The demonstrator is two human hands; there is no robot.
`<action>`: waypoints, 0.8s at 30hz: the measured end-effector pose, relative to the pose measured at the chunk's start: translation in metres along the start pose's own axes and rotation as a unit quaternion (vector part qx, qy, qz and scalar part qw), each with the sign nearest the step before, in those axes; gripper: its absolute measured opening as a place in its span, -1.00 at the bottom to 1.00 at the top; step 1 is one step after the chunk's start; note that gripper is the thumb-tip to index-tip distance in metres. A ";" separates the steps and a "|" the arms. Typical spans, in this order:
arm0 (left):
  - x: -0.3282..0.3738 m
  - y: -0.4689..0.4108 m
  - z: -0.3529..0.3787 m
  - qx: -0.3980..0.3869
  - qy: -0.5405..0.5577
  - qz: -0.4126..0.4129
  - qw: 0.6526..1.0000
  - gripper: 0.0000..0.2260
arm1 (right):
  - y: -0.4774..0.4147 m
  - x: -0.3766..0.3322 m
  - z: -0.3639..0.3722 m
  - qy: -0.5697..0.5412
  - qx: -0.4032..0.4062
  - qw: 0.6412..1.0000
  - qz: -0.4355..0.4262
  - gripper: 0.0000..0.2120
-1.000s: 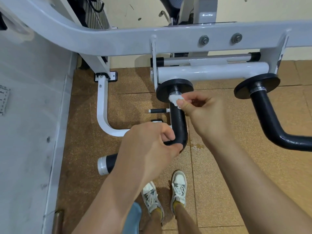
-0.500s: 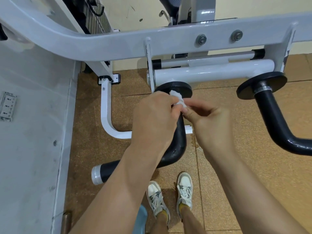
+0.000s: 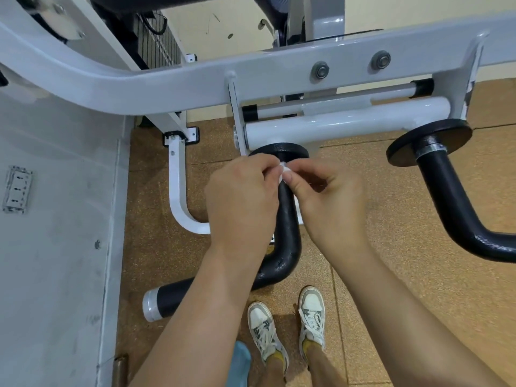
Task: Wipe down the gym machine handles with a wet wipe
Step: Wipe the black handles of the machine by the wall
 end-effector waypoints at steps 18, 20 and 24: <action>-0.047 -0.001 0.019 -0.103 0.061 -0.239 0.963 -0.87 | 0.011 0.008 -0.010 0.007 -0.083 0.995 0.052 -0.79; -0.058 0.011 0.024 -0.144 0.080 -0.295 0.941 -0.85 | 0.015 0.008 -0.009 0.013 -0.094 0.994 0.060 -0.80; -0.054 0.017 0.014 -0.151 0.047 -0.243 0.957 -0.81 | 0.016 0.002 -0.014 0.001 -0.084 0.994 0.063 -0.81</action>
Point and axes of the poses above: each hand's wrist, its own y-axis away from the middle knuckle, its own z-axis out of the palm, x = y × z, the point moved 9 cm from there along -y, towards the middle knuckle, and after that the axes turned 9 degrees about x, right-handed, at the moved point
